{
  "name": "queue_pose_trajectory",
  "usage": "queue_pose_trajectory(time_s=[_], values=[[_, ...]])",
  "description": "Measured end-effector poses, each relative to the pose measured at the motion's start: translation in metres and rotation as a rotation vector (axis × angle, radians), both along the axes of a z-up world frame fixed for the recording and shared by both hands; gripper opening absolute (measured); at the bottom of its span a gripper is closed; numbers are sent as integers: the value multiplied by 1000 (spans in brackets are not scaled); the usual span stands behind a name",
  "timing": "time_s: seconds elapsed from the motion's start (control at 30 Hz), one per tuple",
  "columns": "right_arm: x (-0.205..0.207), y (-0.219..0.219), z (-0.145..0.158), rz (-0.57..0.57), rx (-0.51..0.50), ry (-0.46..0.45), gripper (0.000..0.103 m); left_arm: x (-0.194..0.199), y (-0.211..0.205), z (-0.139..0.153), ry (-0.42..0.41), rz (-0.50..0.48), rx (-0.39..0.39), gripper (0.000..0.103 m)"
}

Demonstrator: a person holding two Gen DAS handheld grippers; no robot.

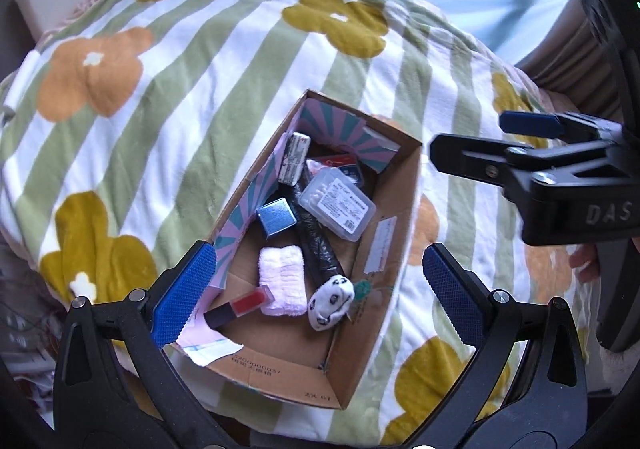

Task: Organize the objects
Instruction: 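Withdraw both tools from the box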

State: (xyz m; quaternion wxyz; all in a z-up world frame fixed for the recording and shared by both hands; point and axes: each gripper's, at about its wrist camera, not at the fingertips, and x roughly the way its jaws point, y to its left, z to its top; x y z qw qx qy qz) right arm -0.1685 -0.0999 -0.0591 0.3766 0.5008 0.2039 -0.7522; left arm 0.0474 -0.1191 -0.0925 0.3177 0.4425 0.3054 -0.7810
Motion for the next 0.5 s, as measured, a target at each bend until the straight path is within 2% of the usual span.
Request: queue_pose_trajectory(time_s=[0.23,0.5], values=[[14,78,20,-233,-8,13,103,-8,20,23,25,-97,6,103],[39,159,15,-500,21,2,103,-34,54,40,37,-217,2,103]])
